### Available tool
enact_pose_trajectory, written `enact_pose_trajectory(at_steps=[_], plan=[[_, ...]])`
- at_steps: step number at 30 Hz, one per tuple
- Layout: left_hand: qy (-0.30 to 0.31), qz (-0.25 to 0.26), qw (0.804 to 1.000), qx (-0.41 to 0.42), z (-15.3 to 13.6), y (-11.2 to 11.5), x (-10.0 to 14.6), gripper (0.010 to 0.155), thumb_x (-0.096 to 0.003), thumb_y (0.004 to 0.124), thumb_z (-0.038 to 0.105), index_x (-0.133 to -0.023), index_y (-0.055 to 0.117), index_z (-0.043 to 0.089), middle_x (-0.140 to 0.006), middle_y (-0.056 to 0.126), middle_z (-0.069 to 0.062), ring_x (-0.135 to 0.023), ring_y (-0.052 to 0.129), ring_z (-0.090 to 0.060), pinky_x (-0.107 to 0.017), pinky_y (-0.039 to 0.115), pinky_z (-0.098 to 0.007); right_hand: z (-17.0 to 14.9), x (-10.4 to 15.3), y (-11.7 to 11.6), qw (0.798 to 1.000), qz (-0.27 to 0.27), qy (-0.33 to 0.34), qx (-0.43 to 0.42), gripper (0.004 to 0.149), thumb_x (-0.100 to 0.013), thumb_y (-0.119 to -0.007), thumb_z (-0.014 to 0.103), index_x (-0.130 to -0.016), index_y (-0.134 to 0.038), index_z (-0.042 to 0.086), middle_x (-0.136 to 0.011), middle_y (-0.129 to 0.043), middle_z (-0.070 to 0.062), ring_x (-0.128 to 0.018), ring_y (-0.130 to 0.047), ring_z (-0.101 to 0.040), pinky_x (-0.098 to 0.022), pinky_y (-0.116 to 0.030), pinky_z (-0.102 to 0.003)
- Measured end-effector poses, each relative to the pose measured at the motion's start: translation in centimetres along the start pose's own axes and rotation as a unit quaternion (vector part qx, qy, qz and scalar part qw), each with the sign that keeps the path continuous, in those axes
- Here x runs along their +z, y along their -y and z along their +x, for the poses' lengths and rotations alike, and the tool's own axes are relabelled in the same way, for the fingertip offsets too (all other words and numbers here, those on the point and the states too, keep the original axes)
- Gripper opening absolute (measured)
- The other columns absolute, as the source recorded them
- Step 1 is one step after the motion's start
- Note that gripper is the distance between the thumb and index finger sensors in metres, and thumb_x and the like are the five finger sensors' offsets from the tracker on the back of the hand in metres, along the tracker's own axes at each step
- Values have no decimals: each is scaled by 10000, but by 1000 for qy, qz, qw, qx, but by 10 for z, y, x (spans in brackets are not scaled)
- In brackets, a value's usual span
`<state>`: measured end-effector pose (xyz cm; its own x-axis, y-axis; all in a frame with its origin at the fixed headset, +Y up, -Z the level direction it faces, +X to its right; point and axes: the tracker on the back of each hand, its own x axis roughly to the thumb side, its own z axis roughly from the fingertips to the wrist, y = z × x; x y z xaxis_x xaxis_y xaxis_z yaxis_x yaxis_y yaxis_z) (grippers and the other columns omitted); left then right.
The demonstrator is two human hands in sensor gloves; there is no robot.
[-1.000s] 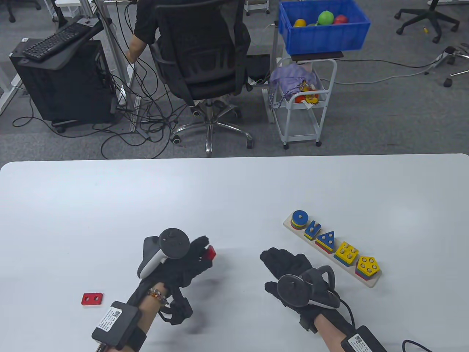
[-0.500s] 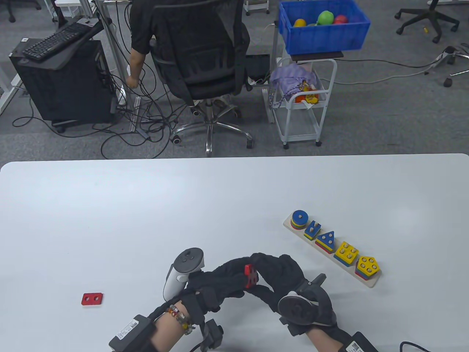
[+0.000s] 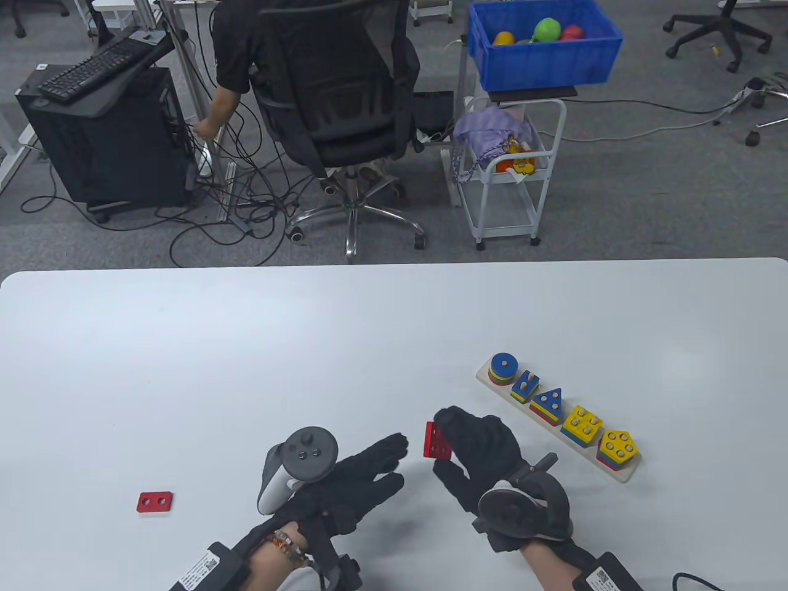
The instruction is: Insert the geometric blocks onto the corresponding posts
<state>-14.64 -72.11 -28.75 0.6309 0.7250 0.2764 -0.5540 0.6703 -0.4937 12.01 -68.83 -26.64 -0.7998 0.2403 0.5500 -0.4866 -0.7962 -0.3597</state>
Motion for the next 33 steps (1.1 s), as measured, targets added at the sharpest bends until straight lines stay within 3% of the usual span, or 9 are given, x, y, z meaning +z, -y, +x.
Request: enact_pose_trajectory(at_steps=[2, 5, 8, 14, 18, 30, 33], plan=[[-19, 52, 987, -150, -6, -12, 11, 718, -517, 642, 573, -1126, 358, 320, -1231, 434, -5, -1149, 528, -298, -809, 415, -624, -19, -2, 7, 999, 11, -42, 18, 679, -447, -824, 375, -1001, -571, 74, -967, -705, -244, -792, -816, -470, -574, -636, -711], [-62, 95, 932, -343, -19, -26, 28, 715, -507, 636, 582, -1122, 351, 356, -1244, 401, 22, -1168, 499, -281, -820, 397, -625, -45, -3, 16, 994, 28, -98, 35, 651, -456, -819, 360, -1003, -591, 89, -984, -673, -247, -817, -767, -484, -588, -599, -733], [-111, 107, 896, -417, -40, -38, 46, 725, -496, 627, 604, -1122, 340, 379, -1254, 380, 44, -1185, 468, -271, -828, 376, -631, -74, 0, 24, 984, 38, -162, 65, 644, -452, -822, 352, -1001, -605, 94, -990, -665, -240, -829, -746, -486, -602, -579, -739], [-211, 137, 873, -418, -81, -75, 74, 725, -488, 625, 614, -1121, 353, 390, -1257, 378, 52, -1195, 433, -277, -829, 363, -637, -120, 16, 20, 936, 103, -289, 175, 599, -443, -828, 316, -980, -653, 116, -996, -695, -226, -843, -760, -486, -615, -553, -752], [-245, 162, 877, -379, -94, -94, 86, 716, -491, 623, 611, -1122, 368, 387, -1256, 395, 48, -1192, 444, -280, -827, 369, -637, -140, 27, 19, 906, 129, -342, 215, 586, -438, -834, 315, -973, -666, 144, -1004, -712, -198, -855, -767, -476, -624, -540, -754], [-276, 148, 879, -360, -110, -97, 88, 711, -491, 622, 611, -1120, 375, 391, -1255, 409, 49, -1188, 464, -279, -825, 385, -634, -159, 40, 9, 887, 170, -376, 208, 596, -444, -828, 306, -992, -627, 184, -1035, -686, -144, -905, -728, -461, -639, -516, -754], [-277, 146, 881, -354, -110, -98, 88, 712, -491, 621, 613, -1121, 377, 390, -1254, 413, 47, -1186, 472, -280, -823, 392, -634, -158, 41, 7, 882, 186, -376, 214, 635, -449, -824, 329, -1018, -580, 187, -1077, -612, -154, -961, -656, -466, -644, -502, -758]])
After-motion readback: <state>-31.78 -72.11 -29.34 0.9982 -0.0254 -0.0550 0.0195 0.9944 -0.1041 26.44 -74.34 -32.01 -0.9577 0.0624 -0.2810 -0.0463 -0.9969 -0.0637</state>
